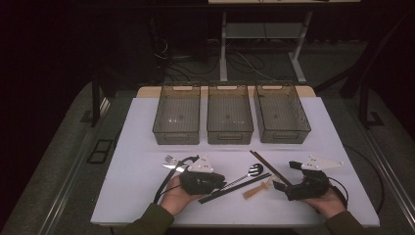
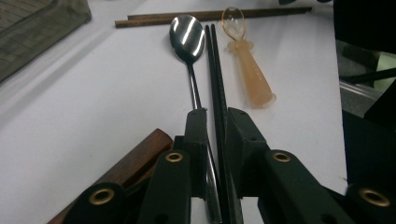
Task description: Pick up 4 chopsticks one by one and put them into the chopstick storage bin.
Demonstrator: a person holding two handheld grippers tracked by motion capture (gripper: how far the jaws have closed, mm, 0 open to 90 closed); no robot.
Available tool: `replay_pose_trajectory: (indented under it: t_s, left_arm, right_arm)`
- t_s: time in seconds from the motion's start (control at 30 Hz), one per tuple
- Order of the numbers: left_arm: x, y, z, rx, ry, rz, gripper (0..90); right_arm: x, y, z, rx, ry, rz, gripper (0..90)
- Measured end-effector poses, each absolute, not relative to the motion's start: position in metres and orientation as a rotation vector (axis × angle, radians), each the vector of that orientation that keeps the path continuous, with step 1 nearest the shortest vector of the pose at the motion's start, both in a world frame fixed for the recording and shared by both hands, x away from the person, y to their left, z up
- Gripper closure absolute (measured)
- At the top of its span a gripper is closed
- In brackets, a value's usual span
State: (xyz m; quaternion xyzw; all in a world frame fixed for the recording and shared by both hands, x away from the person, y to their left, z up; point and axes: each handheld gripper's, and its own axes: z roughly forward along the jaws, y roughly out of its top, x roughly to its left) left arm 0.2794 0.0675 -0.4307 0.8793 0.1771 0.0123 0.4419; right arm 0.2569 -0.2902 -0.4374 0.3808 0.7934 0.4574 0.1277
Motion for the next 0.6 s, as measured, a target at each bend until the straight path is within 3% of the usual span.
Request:
replay_pose_trajectory:
  t_s: [0.27,0.6]
  left_arm:
    - [0.277,0.064,-0.437,2.219,0.427,0.001,86.9]
    - [0.276,0.06,-0.442,2.239,0.43,-0.016,85.7]
  right_arm:
    - [0.257,-0.29,-0.438,1.103,2.314,1.332,1.5]
    - [0.257,-0.29,-0.438,1.108,2.316,1.33,1.5]
